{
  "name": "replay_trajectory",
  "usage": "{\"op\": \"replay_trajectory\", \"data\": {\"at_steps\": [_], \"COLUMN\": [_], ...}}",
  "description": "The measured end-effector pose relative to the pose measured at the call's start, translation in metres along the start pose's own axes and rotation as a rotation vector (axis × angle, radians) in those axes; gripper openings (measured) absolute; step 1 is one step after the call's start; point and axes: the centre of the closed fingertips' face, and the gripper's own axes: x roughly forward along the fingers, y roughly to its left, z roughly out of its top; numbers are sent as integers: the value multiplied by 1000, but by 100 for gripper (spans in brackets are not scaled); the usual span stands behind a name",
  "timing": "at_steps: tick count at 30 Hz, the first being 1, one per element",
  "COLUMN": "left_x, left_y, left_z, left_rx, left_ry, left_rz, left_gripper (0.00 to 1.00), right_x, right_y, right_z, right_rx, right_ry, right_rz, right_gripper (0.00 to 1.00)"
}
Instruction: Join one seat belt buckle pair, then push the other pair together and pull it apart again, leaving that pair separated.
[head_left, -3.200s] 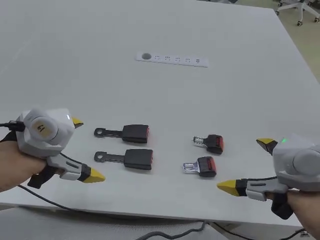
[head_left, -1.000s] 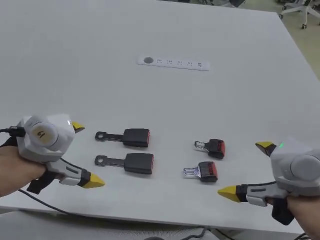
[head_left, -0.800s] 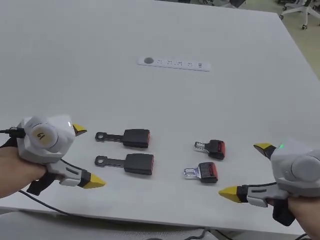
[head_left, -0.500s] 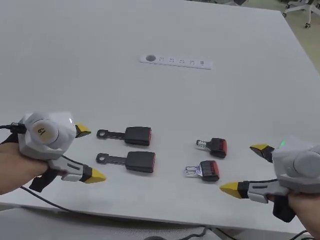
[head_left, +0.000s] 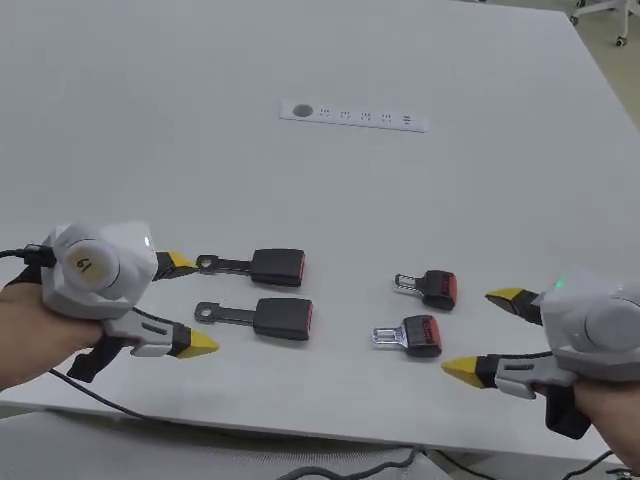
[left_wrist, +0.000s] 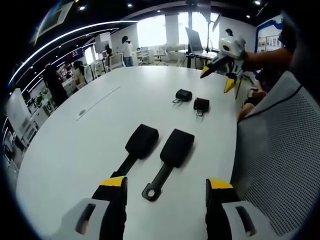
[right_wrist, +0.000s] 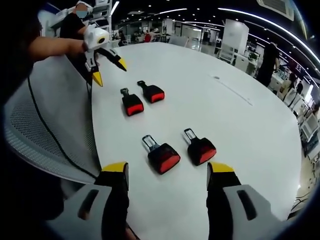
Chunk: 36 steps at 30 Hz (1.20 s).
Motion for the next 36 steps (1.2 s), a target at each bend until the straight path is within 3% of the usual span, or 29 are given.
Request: {"op": "replay_trajectory", "data": {"at_steps": [4, 10, 15, 19, 24, 30, 32, 36], "left_x": [1, 9, 20, 31, 44, 60, 60, 67], "left_y": [-5, -17, -28, -22, -18, -18, -19, -18], "left_z": [3, 9, 14, 19, 23, 23, 30, 31], "left_rx": [10, 54, 88, 99, 133, 186, 225, 211], "left_ry": [-4, 25, 59, 67, 75, 105, 85, 88], "left_rz": [-14, -46, -98, -102, -120, -148, -155, -172], "left_gripper": [63, 59, 58, 54, 52, 48, 46, 41], "right_x": [2, 8, 17, 24, 33, 43, 43, 52], "right_y": [1, -1, 3, 5, 12, 12, 13, 15], "right_z": [0, 2, 6, 9, 5, -5, -4, -9], "right_rx": [-31, -54, -155, -185, -232, -310, -330, -382], "right_ry": [13, 15, 41, 49, 74, 133, 145, 184], "right_rz": [17, 33, 72, 94, 165, 198, 208, 244], "right_gripper": [59, 57, 53, 51, 38, 39, 38, 38]}}
